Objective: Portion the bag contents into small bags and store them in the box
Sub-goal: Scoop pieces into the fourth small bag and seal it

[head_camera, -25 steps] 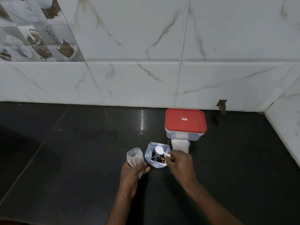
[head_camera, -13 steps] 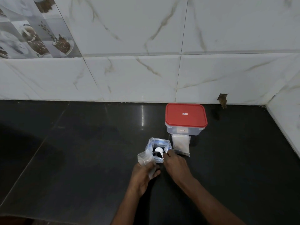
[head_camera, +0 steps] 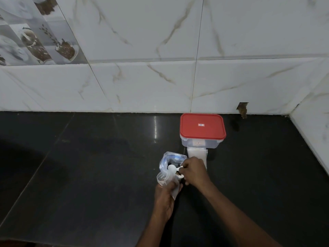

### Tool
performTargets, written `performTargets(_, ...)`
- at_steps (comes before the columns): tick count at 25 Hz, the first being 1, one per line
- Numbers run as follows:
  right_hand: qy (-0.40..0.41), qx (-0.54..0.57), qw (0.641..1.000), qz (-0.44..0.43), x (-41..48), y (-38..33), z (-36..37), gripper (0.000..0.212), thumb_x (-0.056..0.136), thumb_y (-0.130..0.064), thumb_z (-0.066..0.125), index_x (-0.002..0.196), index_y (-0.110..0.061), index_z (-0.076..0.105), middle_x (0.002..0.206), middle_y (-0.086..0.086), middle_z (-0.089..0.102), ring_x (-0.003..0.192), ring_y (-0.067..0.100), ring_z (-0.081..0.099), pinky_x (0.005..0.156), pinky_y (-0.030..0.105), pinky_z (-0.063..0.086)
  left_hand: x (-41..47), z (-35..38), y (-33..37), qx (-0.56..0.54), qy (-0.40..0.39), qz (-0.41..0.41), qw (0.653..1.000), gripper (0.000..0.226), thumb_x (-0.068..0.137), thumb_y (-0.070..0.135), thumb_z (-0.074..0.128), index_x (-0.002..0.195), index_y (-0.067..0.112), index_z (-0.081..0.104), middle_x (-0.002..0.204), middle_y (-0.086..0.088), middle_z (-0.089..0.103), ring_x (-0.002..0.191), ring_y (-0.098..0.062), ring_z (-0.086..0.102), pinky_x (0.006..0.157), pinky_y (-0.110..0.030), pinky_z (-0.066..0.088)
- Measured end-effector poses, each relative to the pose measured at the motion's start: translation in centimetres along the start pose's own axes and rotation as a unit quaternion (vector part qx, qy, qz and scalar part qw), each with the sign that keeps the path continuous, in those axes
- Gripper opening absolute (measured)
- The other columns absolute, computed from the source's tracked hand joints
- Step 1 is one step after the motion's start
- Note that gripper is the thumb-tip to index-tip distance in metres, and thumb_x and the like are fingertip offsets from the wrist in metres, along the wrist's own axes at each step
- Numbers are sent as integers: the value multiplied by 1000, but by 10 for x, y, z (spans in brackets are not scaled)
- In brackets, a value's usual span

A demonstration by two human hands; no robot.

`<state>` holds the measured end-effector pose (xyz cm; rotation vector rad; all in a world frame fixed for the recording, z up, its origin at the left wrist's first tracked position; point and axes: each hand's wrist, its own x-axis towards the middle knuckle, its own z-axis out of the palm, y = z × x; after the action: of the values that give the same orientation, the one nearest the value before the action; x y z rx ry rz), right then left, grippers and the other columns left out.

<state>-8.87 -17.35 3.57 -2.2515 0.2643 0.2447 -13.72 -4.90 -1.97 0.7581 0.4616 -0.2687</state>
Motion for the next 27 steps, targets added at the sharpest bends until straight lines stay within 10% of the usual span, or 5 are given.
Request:
performTargets(8, 48, 366, 910, 190, 0, 13, -1, 6, 76, 11, 63, 70, 10, 63, 51, 13, 51, 37, 16, 44, 38, 24, 44, -1, -6, 13, 65, -23, -49, 996, 43, 85, -19, 53, 122, -2, 65, 114, -27, 69, 101, -32, 65, 87, -41, 55)
performTargets(19, 49, -106, 989, -93, -18, 8, 30, 18, 82, -15, 58, 69, -4, 63, 69, 10, 67, 60, 21, 63, 58, 36, 52, -6, -13, 29, 79, 7, 8, 997, 38, 85, -16, 55, 121, -9, 64, 116, -35, 67, 107, -45, 67, 91, -46, 59)
performTargets(27, 106, 343, 914, 187, -6, 8, 7, 10, 78, 6, 64, 69, 10, 67, 46, 11, 55, 33, 19, 50, 47, 33, 52, -9, -5, 32, 116, 13, 27, 993, 32, 86, -18, 55, 111, -4, 70, 105, -30, 72, 89, -31, 72, 72, -35, 61)
